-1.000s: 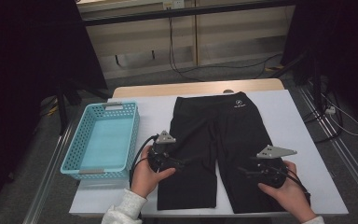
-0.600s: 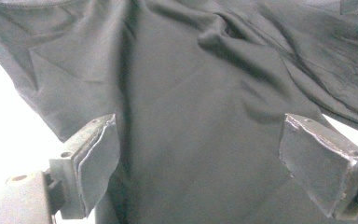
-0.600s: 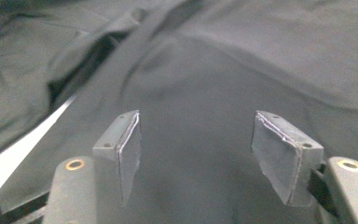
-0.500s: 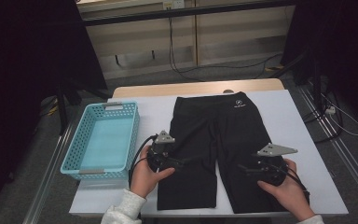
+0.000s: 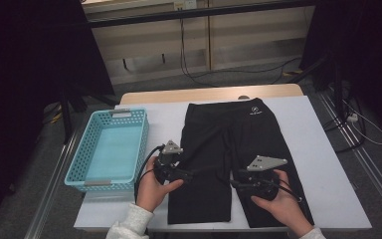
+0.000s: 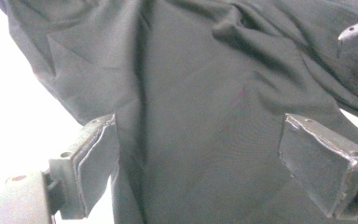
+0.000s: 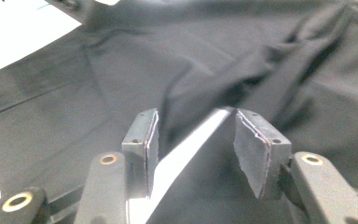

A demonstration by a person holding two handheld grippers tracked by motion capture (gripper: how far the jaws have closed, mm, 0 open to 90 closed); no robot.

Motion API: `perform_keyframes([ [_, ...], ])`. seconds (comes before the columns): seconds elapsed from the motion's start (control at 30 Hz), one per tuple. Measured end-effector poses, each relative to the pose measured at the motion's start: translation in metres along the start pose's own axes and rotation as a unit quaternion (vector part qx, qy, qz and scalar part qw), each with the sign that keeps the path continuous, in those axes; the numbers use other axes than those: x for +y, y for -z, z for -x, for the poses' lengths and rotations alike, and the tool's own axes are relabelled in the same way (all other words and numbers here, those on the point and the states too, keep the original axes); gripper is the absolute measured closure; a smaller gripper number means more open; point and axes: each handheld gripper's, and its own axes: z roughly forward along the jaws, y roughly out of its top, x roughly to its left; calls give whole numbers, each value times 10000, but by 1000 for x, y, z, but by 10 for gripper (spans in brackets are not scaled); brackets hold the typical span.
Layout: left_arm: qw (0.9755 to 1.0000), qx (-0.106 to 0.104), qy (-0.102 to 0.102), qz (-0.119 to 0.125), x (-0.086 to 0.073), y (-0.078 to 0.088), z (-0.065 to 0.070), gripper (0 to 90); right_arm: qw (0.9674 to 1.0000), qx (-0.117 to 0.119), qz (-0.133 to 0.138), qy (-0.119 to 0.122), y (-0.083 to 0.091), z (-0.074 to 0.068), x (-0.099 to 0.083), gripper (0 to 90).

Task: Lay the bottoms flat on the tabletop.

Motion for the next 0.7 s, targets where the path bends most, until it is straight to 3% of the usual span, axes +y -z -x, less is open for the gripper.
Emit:
perform_keyframes([
  [0.27,10000,36,23,17,-1,1,-1,127,9987,318,-317,250,-22,-22,2,582],
  [0.33,10000,54,32,20,-1,2,-2,127,9980,290,-471,299,-27,-25,1,615],
  [0.43,10000,50,49,16,-2,2,-2,127,9980,271,-515,264,-30,-26,0,677],
  [0.47,10000,54,27,12,-1,2,-1,127,9976,376,-521,255,-30,-25,-1,808],
  [0.53,10000,41,18,0,-1,2,-1,127,9969,489,-564,229,-30,-25,-2,863],
  [0.7,10000,64,36,40,0,5,-2,127,9963,569,-605,234,-26,-25,-4,897],
])
